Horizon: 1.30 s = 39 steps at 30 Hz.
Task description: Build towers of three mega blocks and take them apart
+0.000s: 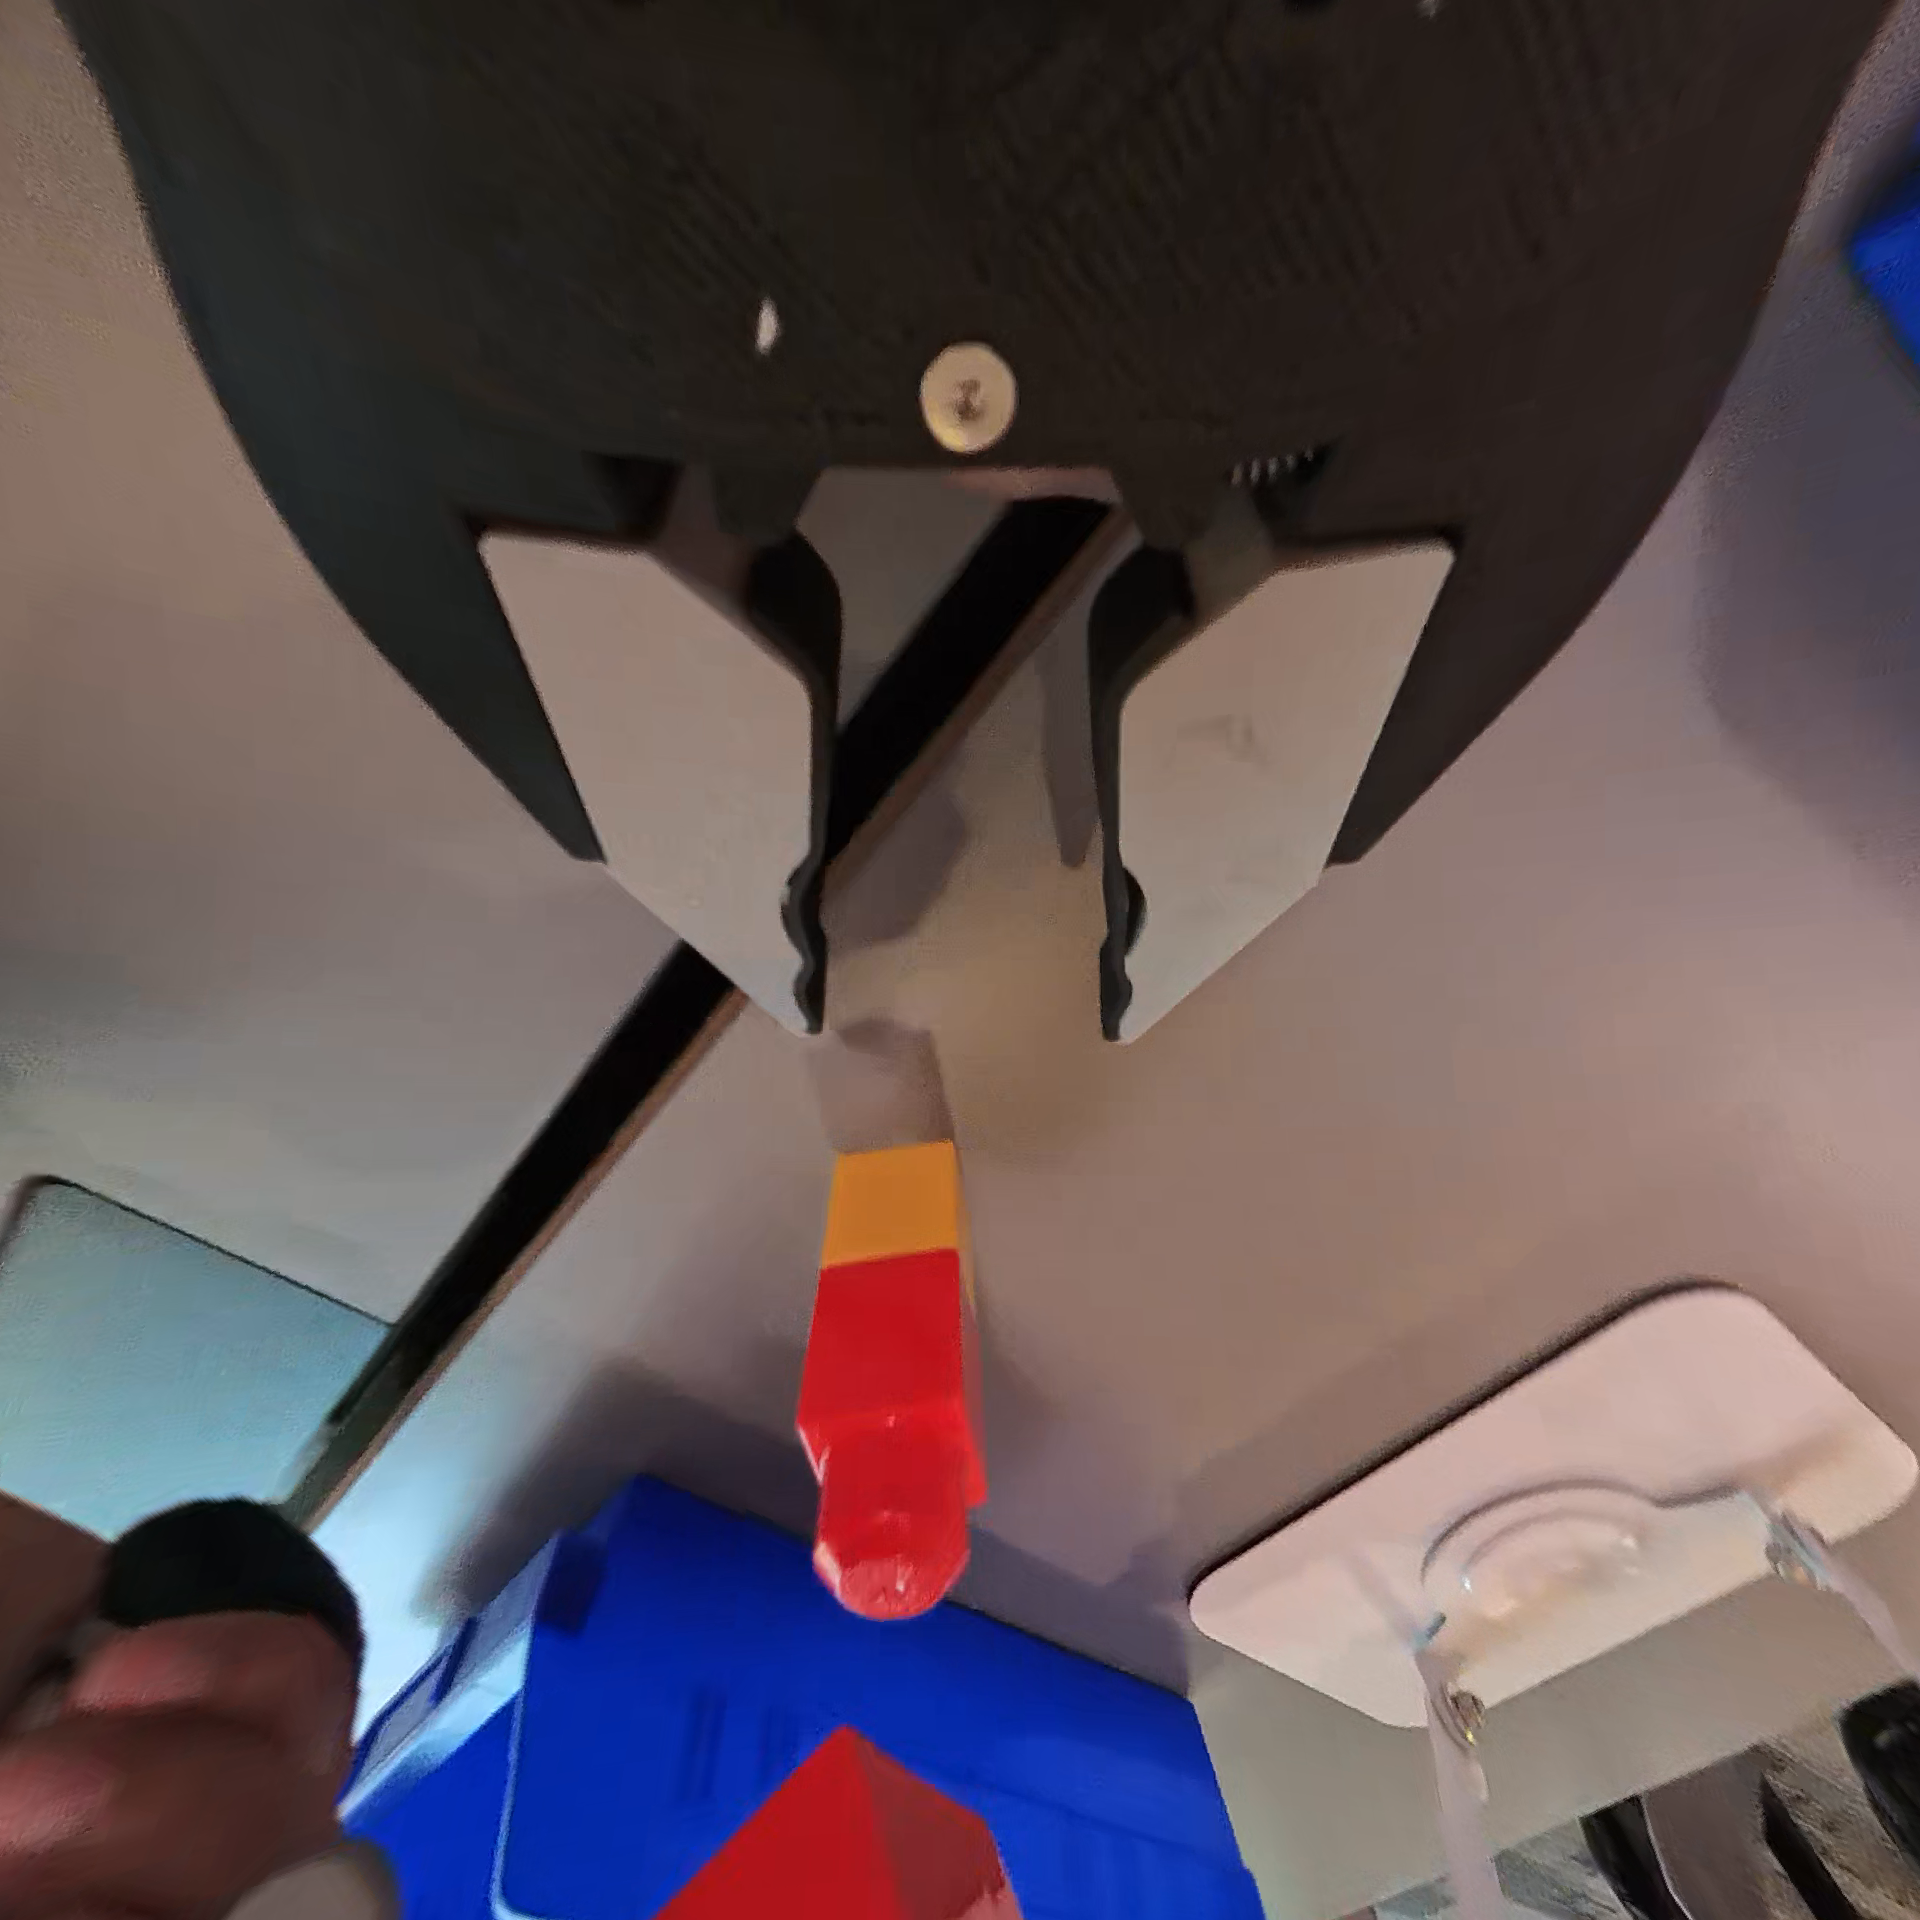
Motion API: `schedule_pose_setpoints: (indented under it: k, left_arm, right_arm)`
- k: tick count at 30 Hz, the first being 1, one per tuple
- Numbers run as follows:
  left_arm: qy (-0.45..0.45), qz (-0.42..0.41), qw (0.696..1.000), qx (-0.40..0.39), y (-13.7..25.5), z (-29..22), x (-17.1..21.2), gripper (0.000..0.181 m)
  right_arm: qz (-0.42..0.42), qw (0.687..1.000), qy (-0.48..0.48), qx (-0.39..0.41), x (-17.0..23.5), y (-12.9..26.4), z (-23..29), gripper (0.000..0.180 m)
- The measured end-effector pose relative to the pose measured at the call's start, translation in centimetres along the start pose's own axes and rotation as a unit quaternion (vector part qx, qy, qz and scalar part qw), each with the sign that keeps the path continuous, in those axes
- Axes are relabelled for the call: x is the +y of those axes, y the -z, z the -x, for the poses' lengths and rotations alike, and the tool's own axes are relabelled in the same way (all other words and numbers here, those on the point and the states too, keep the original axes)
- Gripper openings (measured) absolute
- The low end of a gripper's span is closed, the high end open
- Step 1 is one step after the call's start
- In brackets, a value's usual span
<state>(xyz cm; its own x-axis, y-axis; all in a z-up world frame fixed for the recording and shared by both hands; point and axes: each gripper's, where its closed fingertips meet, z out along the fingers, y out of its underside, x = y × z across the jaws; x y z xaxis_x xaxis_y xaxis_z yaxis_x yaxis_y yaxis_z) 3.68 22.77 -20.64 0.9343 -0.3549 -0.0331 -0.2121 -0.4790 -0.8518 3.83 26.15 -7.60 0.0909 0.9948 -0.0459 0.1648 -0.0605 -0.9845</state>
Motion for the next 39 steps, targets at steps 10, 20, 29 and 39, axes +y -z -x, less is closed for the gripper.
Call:
schedule_pose_setpoints:
  k: [10, 20, 29, 39]
  left_arm:
    - [-0.028, -0.007, 1.000, 0.011, -5.5, -1.0, -2.9, 0.059]
    - [-0.017, 0.011, 1.000, -0.015, -7.2, -0.9, -3.1, 0.034]
    - [0.027, -0.050, 0.998, 0.022, -4.3, -0.2, -3.3, 0.034]
    - [0.014, -0.059, 0.998, 0.032, -3.6, -0.7, -3.3, 0.034]
  right_arm:
    - [-0.101, 0.993, 0.009, 0.059, 1.0, 3.4, -3.7, 0.033]
    - [-0.086, 0.989, 0.058, 0.101, 1.6, 3.1, -3.9, 0.033]
    - [-0.052, 0.991, 0.048, 0.111, 3.7, 2.4, -4.6, 0.033]
    - [0.048, 0.991, 0.042, 0.122, 7.4, 0.7, -5.5, 0.033]
